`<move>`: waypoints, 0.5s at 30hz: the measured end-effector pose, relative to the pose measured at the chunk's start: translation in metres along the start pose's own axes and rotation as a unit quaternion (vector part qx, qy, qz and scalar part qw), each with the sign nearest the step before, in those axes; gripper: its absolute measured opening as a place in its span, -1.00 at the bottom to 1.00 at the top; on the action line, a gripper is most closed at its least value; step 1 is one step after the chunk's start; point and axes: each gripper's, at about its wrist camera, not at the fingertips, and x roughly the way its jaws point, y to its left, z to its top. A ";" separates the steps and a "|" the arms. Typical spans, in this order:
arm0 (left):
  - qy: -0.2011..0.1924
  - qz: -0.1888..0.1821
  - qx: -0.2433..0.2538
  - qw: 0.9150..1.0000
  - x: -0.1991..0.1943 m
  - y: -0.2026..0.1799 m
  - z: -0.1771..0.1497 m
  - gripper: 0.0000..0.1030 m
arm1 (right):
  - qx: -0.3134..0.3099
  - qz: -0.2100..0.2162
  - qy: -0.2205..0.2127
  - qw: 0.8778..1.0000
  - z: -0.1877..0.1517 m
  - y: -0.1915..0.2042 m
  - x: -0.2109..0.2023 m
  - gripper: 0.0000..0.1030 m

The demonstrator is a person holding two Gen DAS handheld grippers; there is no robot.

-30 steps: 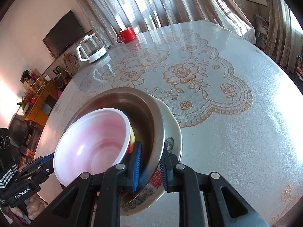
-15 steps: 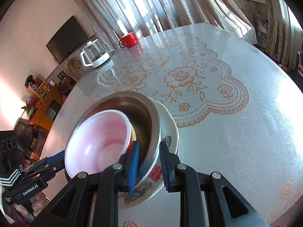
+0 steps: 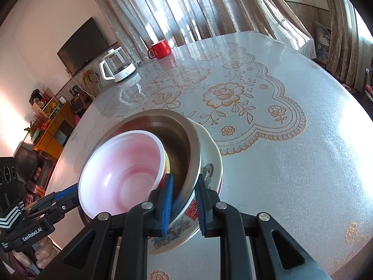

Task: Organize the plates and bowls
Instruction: 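Lower the steel basin onto the rose-print plate with both tools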

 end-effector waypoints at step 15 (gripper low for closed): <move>-0.012 0.015 0.002 1.000 -0.009 -0.003 -0.003 -0.43 | 0.014 0.005 0.001 1.000 -0.002 0.000 0.001 -0.63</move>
